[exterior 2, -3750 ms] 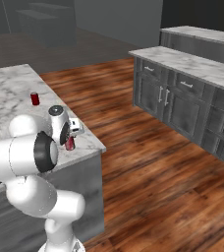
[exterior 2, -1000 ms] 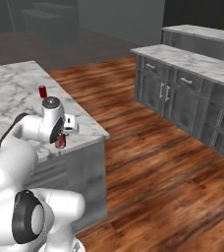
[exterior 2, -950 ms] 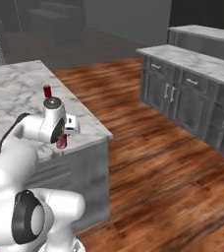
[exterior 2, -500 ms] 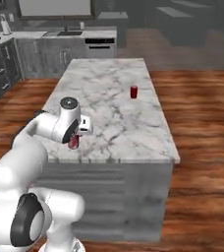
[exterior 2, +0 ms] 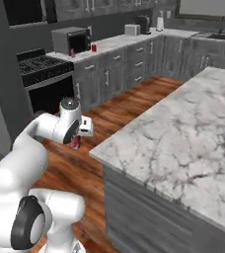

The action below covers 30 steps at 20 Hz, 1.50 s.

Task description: Four empty soda cans are scattered around the kitchen. Gather all the cans and cluster them next to the stove for recycling.

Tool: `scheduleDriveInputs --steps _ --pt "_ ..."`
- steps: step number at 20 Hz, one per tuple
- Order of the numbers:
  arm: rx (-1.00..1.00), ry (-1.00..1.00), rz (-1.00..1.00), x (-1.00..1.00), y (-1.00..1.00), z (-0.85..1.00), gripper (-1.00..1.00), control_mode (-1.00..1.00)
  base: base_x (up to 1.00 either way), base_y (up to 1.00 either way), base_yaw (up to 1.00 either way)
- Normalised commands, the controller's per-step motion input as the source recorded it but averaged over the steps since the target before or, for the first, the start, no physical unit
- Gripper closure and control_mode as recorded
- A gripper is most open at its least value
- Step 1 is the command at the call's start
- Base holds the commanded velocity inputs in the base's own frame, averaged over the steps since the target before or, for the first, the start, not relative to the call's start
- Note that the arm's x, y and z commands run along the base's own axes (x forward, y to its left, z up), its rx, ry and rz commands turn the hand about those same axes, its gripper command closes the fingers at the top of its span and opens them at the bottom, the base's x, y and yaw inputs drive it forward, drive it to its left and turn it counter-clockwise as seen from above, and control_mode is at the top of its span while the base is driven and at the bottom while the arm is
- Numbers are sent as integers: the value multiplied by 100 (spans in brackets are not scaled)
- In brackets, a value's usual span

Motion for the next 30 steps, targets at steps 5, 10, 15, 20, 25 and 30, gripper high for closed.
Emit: scheduleDriveInputs --steps 5,10,15,20,25,30 --pt "0 0 0 0 0 0 100 100 1 0 99" --pt "0 0 0 0 0 0 100 100 24 -5 53" --pt "0 0 0 0 0 0 100 100 59 -1 31" --pt "0 0 0 0 0 0 100 100 72 -4 24" --pt "0 0 0 0 0 0 100 100 73 -6 23" --pt "0 0 0 0 0 0 100 100 73 -9 21"
